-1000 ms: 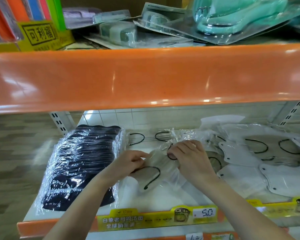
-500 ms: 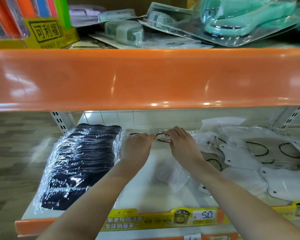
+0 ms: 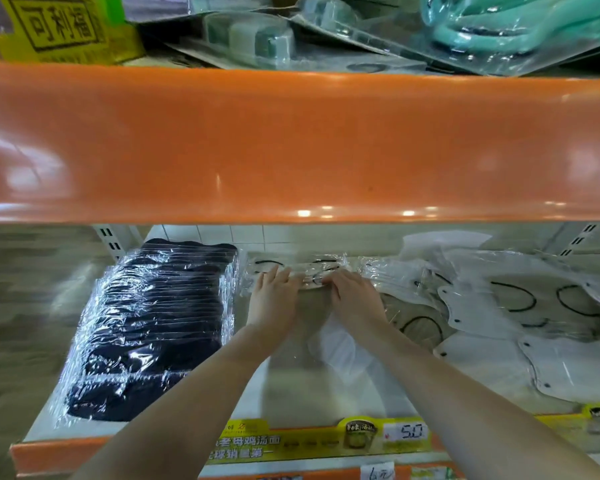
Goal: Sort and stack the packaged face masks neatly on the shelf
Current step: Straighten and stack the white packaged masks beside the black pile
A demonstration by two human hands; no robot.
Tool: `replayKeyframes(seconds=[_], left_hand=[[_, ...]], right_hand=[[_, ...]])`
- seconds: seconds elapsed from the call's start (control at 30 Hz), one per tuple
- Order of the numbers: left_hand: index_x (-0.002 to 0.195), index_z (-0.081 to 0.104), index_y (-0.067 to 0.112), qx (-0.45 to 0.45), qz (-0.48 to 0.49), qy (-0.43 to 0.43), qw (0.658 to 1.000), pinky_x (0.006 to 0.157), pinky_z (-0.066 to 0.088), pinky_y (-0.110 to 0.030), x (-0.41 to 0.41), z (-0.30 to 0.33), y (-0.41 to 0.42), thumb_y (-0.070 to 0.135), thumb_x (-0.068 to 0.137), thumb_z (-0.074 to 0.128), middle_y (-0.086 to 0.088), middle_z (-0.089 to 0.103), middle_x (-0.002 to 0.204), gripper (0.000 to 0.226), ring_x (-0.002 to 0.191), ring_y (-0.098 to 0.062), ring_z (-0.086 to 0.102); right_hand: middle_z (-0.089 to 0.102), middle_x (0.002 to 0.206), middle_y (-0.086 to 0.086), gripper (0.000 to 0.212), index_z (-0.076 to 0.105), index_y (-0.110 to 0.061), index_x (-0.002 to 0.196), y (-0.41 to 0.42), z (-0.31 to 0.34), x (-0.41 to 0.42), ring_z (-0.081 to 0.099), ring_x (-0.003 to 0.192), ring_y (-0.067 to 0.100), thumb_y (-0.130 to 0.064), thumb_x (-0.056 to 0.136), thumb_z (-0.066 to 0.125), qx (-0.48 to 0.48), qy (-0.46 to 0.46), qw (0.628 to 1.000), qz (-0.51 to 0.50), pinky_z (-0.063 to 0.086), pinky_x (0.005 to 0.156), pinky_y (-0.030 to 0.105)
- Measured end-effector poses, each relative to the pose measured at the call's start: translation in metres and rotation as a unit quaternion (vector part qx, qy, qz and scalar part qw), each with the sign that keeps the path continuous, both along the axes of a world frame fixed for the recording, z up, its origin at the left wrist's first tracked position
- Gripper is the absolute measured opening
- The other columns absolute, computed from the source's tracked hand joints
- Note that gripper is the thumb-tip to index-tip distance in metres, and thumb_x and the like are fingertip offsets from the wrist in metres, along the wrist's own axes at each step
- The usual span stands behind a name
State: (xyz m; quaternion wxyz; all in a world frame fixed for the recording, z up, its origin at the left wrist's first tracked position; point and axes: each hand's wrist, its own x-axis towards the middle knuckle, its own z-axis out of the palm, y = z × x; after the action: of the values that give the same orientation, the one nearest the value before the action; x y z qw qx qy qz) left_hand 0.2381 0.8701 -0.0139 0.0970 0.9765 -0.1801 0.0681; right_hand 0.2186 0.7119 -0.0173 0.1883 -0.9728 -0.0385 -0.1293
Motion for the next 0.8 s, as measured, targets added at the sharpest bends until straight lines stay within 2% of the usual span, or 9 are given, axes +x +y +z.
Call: replayKeyframes(seconds=[0.07,0.17,0.27,0.4,0.57,0.67,0.8], left_hand=[[0.143,0.032,0.019,0.021,0.006,-0.002,1.000,0.116,0.014,-0.040,-0.004,-0.005,-0.002,0.005,0.092,0.041,-0.003,0.031,0.150,0.053,0.143,-0.025,0.016],[0.138,0.036,0.016,0.026,0.002,0.008,1.000,0.112,0.021,-0.036,-0.013,-0.007,-0.007,0.013,0.093,0.041,-0.003,0.036,0.145,0.045,0.138,-0.023,0.025],[0.134,0.040,0.018,0.022,0.021,0.026,0.999,0.108,0.025,-0.035,-0.017,-0.013,-0.010,0.027,0.096,0.035,-0.004,0.037,0.145,0.038,0.136,-0.023,0.029],[0.143,0.030,0.017,0.046,0.030,0.066,0.996,0.113,0.017,-0.041,-0.019,-0.021,-0.014,0.041,0.099,0.030,-0.014,0.021,0.155,0.050,0.143,-0.029,0.016],[0.145,0.024,0.019,0.045,0.031,0.086,0.995,0.116,0.012,-0.042,-0.017,-0.017,-0.009,0.038,0.100,0.028,-0.014,0.013,0.158,0.049,0.146,-0.028,0.009],[0.144,0.027,0.020,0.040,0.029,0.082,0.995,0.116,0.012,-0.040,-0.016,-0.016,-0.006,0.036,0.100,0.028,-0.014,0.013,0.158,0.046,0.146,-0.027,0.010],[0.138,0.035,0.016,0.022,0.053,0.083,0.995,0.115,0.016,-0.040,-0.017,-0.013,-0.012,0.032,0.099,0.030,-0.014,0.020,0.156,0.042,0.144,-0.028,0.015]], right_hand=[[0.062,0.116,-0.001,0.028,0.061,-0.018,0.115,0.002,-0.004,-0.002,0.054,0.110,0.022,-0.011,0.093,0.046,-0.033,0.019,0.999,-0.013,0.036,0.090,0.032],[0.060,0.118,-0.001,0.026,0.059,-0.020,0.114,0.007,-0.006,-0.002,0.053,0.110,0.021,-0.013,0.095,0.044,-0.076,0.029,0.996,-0.035,0.037,0.089,0.032],[0.057,0.122,0.001,0.027,0.058,-0.018,0.115,0.012,-0.004,0.001,0.050,0.113,0.023,-0.012,0.095,0.042,-0.060,0.047,0.995,-0.058,0.036,0.089,0.033],[0.049,0.129,0.003,0.026,0.053,-0.014,0.120,0.020,-0.007,0.003,0.044,0.120,0.022,-0.018,0.096,0.042,-0.067,0.055,0.995,-0.054,0.035,0.094,0.033],[0.038,0.144,0.001,0.036,0.045,-0.013,0.133,0.020,-0.012,0.001,0.033,0.133,0.020,-0.021,0.098,0.040,-0.048,0.058,0.997,-0.015,0.029,0.103,0.030],[0.034,0.149,0.003,0.041,0.044,-0.013,0.138,0.015,-0.012,0.002,0.029,0.137,0.020,-0.021,0.097,0.043,-0.034,0.076,0.996,0.014,0.025,0.107,0.030],[0.048,0.138,0.005,0.037,0.053,-0.012,0.130,0.011,-0.006,0.002,0.043,0.128,0.021,-0.015,0.094,0.047,0.020,0.074,0.996,0.040,0.032,0.101,0.028]])
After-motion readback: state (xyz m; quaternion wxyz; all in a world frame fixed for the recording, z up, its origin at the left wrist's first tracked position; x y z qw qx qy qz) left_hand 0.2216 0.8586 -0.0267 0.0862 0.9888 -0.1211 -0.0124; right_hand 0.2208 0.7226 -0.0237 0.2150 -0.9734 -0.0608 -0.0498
